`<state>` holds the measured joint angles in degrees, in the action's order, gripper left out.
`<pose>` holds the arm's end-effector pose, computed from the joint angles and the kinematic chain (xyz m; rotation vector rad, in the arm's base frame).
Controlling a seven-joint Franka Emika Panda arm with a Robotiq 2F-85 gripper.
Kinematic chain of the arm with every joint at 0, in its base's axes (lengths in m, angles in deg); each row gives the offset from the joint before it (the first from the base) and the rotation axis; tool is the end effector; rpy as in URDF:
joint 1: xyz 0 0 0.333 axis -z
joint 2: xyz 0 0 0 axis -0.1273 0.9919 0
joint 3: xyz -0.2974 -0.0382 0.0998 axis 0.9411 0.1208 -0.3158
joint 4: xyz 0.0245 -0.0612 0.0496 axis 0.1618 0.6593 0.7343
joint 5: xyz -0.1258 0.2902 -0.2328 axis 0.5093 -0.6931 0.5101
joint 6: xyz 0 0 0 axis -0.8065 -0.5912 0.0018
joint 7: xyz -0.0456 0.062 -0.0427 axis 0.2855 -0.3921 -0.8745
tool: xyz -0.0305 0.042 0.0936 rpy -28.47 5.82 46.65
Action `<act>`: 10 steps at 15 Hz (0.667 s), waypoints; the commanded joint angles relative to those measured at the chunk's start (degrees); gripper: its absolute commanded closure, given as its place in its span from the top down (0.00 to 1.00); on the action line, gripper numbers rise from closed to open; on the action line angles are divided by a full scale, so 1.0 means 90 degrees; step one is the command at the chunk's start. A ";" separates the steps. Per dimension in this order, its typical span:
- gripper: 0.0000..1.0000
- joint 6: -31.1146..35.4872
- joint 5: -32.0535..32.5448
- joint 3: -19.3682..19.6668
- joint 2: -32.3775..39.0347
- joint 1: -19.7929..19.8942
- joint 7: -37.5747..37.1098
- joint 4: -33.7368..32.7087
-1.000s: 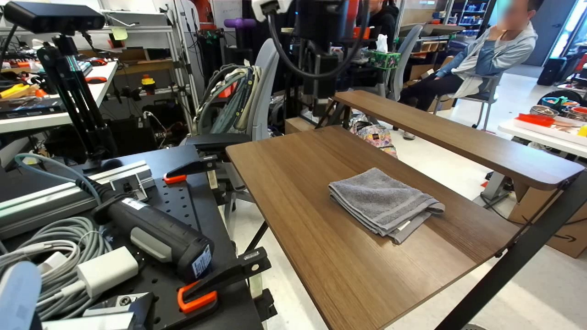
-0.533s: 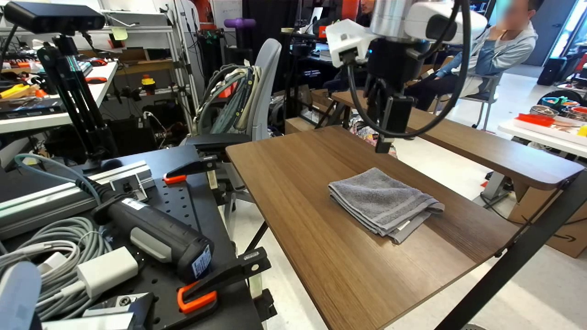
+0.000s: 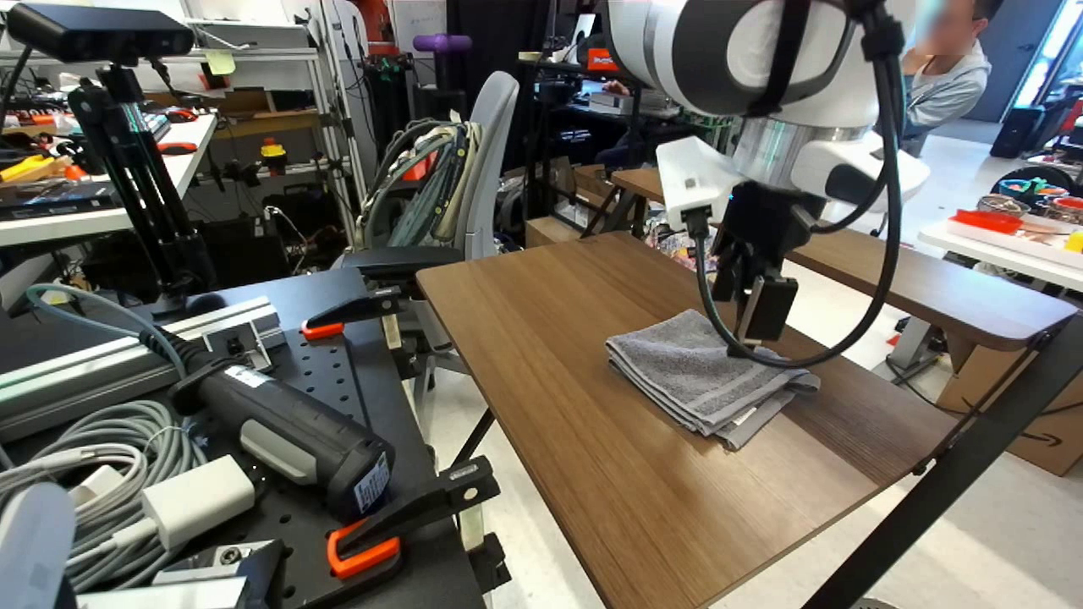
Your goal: Move the grey towel to the left
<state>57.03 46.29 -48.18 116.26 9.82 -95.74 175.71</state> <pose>0.6616 -0.0585 0.1335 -2.9259 0.8399 -0.0258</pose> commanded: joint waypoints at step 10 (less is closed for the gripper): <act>1.00 -0.1073 0.0496 0.0152 0.1669 -0.0615 -0.0198 -0.1592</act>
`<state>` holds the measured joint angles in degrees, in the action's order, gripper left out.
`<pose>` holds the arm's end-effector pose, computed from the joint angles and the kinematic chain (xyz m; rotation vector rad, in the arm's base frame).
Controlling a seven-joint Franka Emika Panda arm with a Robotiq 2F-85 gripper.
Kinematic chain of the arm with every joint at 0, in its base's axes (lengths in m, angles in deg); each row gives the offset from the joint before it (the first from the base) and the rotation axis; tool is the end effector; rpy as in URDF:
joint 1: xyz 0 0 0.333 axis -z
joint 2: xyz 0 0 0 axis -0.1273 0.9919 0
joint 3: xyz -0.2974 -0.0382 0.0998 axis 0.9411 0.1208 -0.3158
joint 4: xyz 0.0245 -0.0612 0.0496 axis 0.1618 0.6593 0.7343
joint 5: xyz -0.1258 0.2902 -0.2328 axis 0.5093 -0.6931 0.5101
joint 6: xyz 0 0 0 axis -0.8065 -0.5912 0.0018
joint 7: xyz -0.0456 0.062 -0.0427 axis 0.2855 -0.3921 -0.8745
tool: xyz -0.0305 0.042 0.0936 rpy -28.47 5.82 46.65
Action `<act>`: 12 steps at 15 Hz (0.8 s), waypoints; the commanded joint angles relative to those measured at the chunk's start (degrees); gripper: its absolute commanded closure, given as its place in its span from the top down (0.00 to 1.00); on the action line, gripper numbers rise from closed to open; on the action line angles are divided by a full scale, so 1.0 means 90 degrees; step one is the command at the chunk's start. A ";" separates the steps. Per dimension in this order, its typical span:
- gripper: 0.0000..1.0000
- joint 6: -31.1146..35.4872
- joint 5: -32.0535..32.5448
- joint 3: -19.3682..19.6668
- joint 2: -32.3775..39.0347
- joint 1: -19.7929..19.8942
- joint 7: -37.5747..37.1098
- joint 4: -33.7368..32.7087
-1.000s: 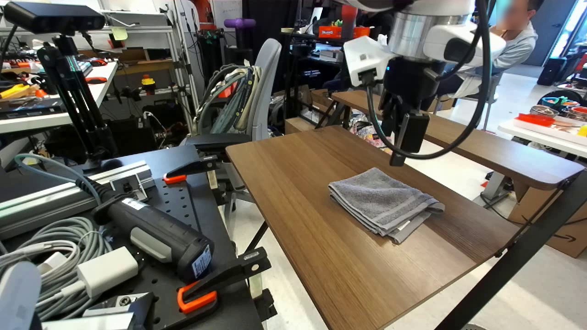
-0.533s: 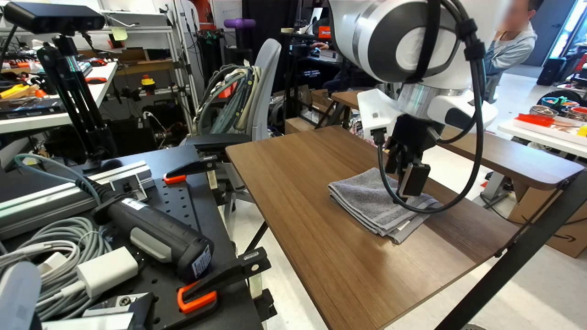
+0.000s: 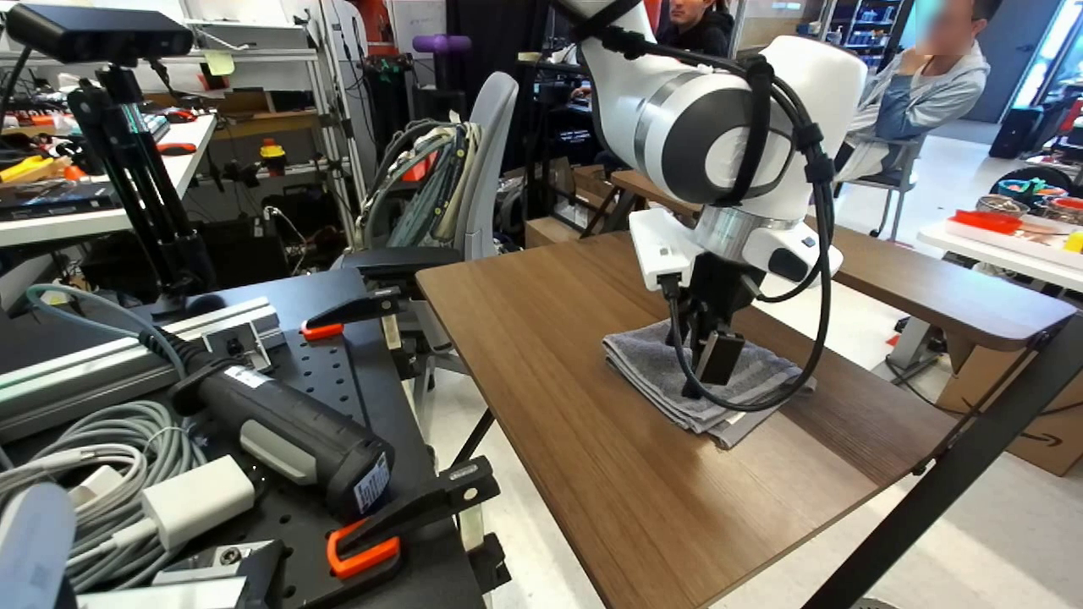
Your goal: Move the grey towel to the left
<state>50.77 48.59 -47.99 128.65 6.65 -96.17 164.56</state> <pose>0.6733 -0.0201 0.0523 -2.9987 0.7194 0.1719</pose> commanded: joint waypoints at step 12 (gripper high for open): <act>1.00 -0.1234 0.1302 0.0042 0.0691 -0.1783 -0.0548 -0.0628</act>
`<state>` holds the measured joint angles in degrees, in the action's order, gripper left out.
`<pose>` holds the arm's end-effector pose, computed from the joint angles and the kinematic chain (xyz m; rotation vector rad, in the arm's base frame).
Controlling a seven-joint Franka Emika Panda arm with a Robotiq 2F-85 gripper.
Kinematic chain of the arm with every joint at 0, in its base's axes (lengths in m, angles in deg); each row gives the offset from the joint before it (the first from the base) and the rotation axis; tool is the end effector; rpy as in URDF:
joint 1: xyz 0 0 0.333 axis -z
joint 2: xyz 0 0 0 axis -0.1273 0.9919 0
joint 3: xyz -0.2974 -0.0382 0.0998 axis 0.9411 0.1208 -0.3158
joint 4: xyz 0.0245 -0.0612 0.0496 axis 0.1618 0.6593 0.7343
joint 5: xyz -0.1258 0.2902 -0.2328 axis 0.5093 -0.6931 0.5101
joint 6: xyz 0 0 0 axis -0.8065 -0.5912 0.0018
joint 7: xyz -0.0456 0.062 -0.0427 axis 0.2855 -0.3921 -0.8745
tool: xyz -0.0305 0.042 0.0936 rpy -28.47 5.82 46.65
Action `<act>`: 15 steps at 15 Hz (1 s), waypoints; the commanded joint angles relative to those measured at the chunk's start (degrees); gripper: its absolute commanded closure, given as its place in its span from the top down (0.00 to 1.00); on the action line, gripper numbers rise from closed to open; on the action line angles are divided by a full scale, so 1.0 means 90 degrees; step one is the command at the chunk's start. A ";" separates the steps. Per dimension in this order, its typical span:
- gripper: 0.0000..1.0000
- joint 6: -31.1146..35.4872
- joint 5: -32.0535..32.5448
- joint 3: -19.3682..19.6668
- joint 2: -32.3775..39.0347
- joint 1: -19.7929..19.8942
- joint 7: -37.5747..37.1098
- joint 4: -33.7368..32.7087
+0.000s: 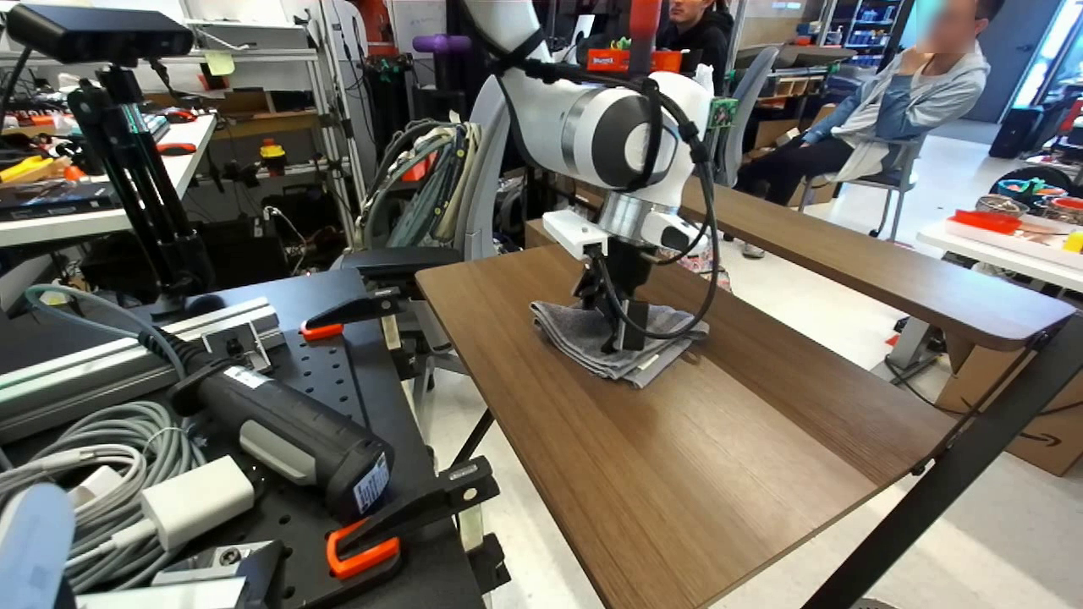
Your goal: Move the grey towel to the left
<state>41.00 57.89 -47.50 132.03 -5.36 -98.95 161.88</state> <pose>0.6441 0.1111 0.0187 2.9862 -0.2810 -0.4018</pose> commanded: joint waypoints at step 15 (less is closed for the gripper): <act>1.00 0.0000 0.0212 -0.0545 -0.1270 -0.1316 -0.0337 0.0803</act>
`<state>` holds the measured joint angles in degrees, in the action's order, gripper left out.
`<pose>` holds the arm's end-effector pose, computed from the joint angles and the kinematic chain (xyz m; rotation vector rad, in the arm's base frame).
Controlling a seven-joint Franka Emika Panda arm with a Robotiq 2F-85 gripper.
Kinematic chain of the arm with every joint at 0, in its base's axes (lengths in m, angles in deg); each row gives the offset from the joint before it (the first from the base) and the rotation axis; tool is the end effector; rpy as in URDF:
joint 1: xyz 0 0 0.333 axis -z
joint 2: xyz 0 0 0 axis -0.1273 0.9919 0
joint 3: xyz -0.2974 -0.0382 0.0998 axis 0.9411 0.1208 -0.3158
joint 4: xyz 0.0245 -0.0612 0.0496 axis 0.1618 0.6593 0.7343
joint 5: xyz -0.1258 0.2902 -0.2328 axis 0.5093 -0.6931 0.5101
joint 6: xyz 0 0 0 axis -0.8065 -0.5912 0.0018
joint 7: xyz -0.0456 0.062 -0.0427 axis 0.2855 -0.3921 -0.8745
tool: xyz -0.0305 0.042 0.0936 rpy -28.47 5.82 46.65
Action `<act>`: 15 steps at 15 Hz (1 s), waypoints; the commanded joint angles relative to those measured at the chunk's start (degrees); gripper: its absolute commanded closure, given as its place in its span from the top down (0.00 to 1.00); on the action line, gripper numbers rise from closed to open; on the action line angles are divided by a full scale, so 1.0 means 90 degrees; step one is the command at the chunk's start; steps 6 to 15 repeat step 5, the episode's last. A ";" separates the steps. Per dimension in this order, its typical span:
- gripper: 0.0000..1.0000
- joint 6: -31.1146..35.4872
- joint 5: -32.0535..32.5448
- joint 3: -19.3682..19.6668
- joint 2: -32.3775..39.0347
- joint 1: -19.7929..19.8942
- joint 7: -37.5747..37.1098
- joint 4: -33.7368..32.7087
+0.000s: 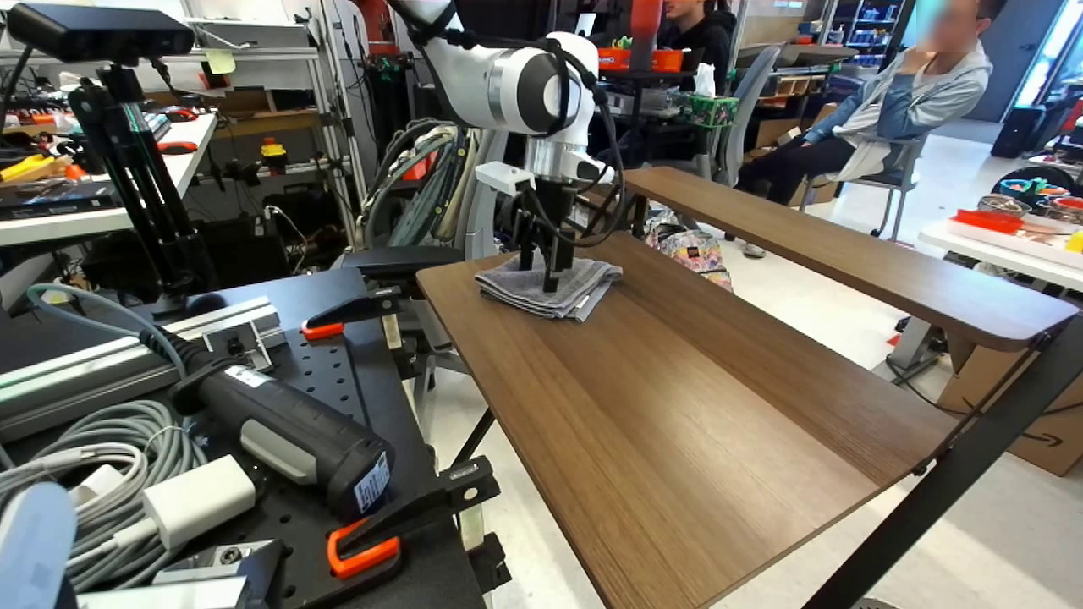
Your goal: Move the grey towel to the left
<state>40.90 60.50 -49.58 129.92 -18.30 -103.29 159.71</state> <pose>0.6172 0.2821 0.0558 3.0035 0.0272 -0.2702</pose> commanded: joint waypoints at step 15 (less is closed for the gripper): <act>1.00 -0.0013 0.0034 -0.0448 -0.1258 0.0094 0.0069 0.1117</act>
